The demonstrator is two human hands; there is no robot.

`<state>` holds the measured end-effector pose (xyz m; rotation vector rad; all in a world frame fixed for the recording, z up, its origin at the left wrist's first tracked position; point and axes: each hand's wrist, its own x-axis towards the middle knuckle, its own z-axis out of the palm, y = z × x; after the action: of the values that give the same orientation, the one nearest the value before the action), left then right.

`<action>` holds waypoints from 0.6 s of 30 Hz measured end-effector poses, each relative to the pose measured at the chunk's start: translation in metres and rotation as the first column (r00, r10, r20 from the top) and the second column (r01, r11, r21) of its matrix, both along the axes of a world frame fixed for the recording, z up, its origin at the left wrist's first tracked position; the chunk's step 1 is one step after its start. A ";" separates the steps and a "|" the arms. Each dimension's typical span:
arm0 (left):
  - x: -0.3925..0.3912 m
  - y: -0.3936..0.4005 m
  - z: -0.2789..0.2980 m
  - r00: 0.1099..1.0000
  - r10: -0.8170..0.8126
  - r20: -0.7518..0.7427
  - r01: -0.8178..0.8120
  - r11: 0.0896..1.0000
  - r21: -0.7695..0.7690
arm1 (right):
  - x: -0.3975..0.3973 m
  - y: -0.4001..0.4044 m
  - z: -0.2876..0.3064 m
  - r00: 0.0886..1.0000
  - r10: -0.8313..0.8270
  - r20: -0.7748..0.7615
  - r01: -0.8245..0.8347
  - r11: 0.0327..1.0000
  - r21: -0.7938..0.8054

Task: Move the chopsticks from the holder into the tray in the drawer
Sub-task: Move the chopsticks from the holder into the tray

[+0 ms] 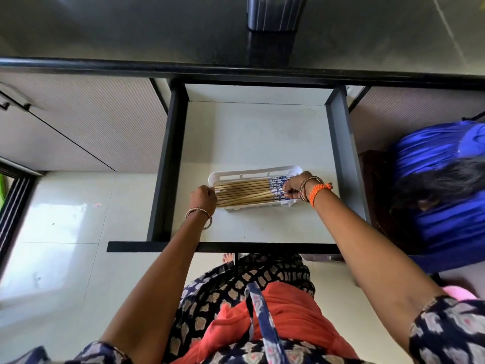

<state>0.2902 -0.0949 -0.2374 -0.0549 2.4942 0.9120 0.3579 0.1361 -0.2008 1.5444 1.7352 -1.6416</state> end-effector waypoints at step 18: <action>0.005 0.001 0.006 0.999 -0.041 -0.018 0.040 0.997 -0.070 | -0.008 0.002 -0.006 0.754 0.617 0.224 -0.656 0.709 0.257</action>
<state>0.2950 -0.0936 -0.2309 -0.0181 2.5353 0.8131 0.3494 0.1376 -0.2072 0.9258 2.2097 -0.9232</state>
